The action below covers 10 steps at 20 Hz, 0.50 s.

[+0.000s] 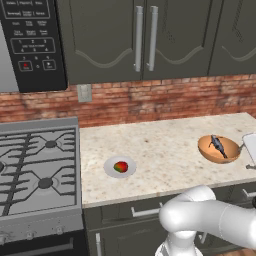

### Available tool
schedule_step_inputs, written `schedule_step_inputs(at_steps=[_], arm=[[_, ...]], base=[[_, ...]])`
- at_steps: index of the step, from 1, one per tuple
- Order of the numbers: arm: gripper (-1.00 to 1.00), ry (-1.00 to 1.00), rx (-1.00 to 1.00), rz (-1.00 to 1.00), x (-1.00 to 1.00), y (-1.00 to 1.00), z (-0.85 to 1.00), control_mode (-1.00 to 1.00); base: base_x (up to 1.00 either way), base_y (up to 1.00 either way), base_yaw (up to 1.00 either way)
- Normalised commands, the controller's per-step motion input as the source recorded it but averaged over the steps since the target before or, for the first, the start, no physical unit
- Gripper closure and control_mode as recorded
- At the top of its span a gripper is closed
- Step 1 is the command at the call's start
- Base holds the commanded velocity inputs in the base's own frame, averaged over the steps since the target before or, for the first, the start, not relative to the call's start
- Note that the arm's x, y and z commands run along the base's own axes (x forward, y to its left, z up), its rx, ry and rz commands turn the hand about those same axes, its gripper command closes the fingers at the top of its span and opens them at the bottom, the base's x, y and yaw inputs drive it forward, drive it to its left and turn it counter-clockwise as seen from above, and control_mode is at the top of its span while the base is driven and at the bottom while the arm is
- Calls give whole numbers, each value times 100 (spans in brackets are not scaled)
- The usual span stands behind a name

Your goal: Remove the mango from the bowl and place it on the small plate. Then place the bowl with only the fish in the microwave, close the door, and press the start button to microwave the fish.

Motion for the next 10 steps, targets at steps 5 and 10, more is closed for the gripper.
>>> schedule_step_inputs(at_steps=[5, 10], arm=[[-100, 0, 0, 0, 11, -9, -20, -100], [-100, 0, 0, 0, 30, 0, -14, -100]], base=[[0, 0, 0], [0, 0, 0]])
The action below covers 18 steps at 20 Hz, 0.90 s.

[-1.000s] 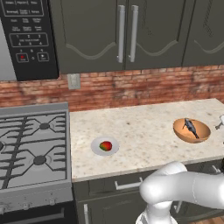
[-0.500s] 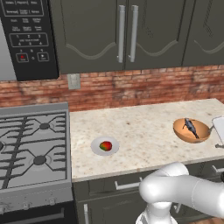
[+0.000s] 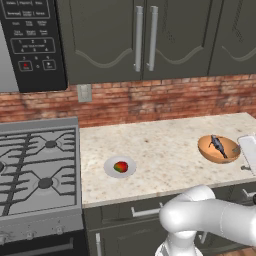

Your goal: Remove the mango from the bowl and place it on the small plate. Then place the bowl with only the fish in the microwave, close the door, and press the start button to microwave the fish.

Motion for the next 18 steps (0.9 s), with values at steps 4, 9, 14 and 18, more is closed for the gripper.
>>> schedule_step_inputs(at_steps=[4, 9, 14, 18], arm=[[-100, 6, 4, 0, 7, -6, -32, -100], [-100, 4, 5, 0, 11, -5, -25, -100], [-100, 1, 6, 0, 15, -4, -2, -100], [-100, 3, 6, 0, 19, -2, 0, -100]], base=[[0, 0, 0], [0, 0, 0], [0, 0, 0], [0, 0, 0]])
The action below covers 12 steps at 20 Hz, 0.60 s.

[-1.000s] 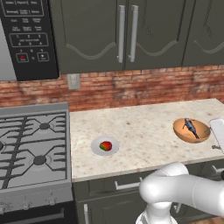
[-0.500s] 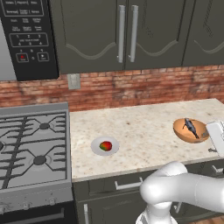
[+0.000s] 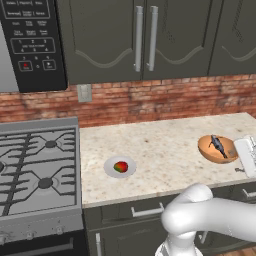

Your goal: Remove the mango from the bowl and place it on the small plate. Then place the bowl with only the fish in the microwave, close the door, and press the start button to microwave the fish.

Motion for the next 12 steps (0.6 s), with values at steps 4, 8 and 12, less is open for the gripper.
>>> schedule_step_inputs(at_steps=[4, 8, 12], arm=[[-100, 4, 5, 0, 17, 0, 0, -100], [-100, 10, 8, -1, 20, -10, 0, -100], [-100, 10, 7, -5, 11, -16, -16, -100]], base=[[0, 0, 0], [0, 0, 0], [0, 0, 0]])
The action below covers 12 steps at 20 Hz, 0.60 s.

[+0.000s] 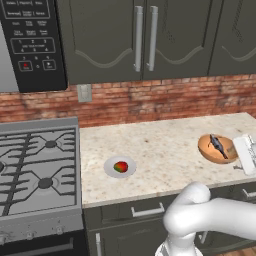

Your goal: Remove the mango from the bowl and place it on the small plate. Then place the bowl with only the fish in the microwave, close the door, and press the start button to microwave the fish.

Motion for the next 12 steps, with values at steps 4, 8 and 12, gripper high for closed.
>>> schedule_step_inputs(at_steps=[4, 8, 12], arm=[[-100, 7, 1, -4, 8, -1, -29, -100], [100, 7, 0, -4, 4, 7, -15, -100], [100, 5, 0, -4, 0, 29, 0, -100]], base=[[0, 0, 0], [0, 0, 0], [0, 0, 0]])
